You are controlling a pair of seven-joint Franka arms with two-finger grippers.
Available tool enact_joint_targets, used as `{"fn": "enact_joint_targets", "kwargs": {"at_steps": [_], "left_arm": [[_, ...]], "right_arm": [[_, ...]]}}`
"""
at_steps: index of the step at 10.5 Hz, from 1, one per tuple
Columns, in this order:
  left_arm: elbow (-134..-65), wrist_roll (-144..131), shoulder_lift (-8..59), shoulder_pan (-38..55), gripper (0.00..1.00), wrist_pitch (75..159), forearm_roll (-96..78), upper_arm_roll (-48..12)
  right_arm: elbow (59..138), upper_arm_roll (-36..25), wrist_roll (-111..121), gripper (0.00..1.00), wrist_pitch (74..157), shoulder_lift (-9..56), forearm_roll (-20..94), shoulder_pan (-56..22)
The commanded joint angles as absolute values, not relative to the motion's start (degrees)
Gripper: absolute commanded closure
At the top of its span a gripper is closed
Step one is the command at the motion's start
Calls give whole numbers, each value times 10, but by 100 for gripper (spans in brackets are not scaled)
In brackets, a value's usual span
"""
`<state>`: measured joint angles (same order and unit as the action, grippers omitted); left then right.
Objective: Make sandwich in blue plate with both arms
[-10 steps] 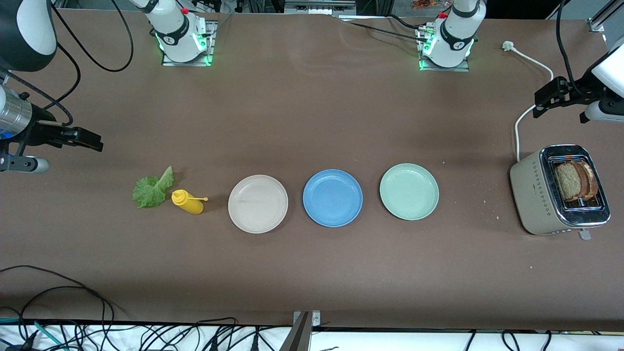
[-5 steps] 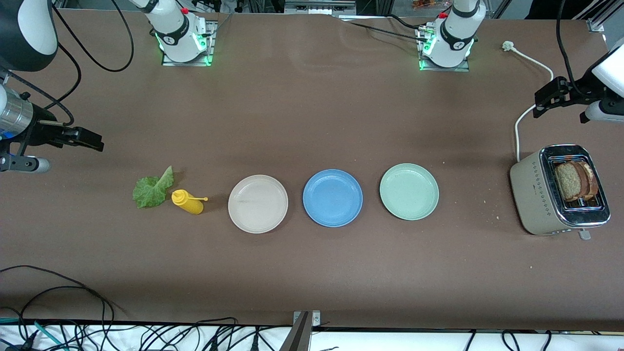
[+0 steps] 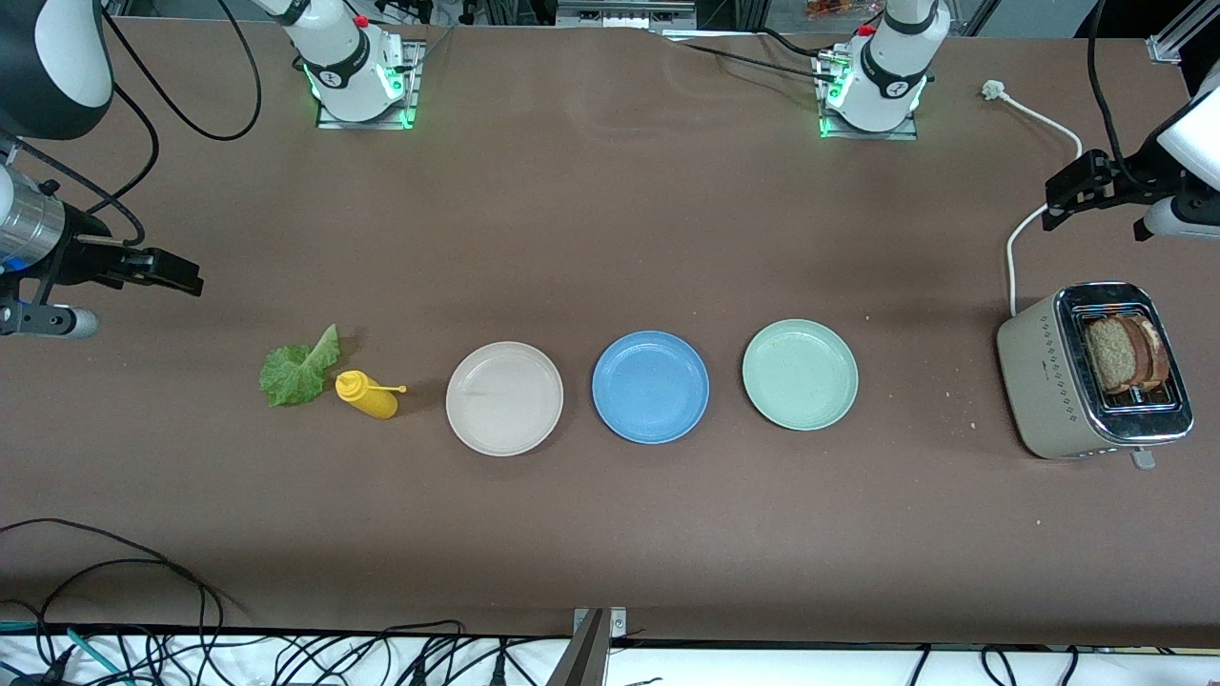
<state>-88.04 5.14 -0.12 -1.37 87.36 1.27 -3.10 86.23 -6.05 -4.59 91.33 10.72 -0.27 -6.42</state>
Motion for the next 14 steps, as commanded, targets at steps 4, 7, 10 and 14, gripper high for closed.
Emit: {"fn": "enact_joint_targets", "kwargs": {"at_steps": [4, 7, 10, 14], "left_arm": [[-864, 63, 8, -17, 0, 870, 6, -29], [-864, 63, 25, -14, 0, 901, 42, -30], [-864, 64, 25, -22, 0, 904, 39, -27], [-864, 64, 32, -29, 0, 904, 40, -25]], "right_arm": [[859, -62, -43, 0, 906, 105, 1, -64], [859, -62, -44, 0, 906, 105, 1, -64], [859, -62, -44, 0, 906, 105, 1, -65], [859, -61, -46, 0, 907, 108, 1, -69]]}}
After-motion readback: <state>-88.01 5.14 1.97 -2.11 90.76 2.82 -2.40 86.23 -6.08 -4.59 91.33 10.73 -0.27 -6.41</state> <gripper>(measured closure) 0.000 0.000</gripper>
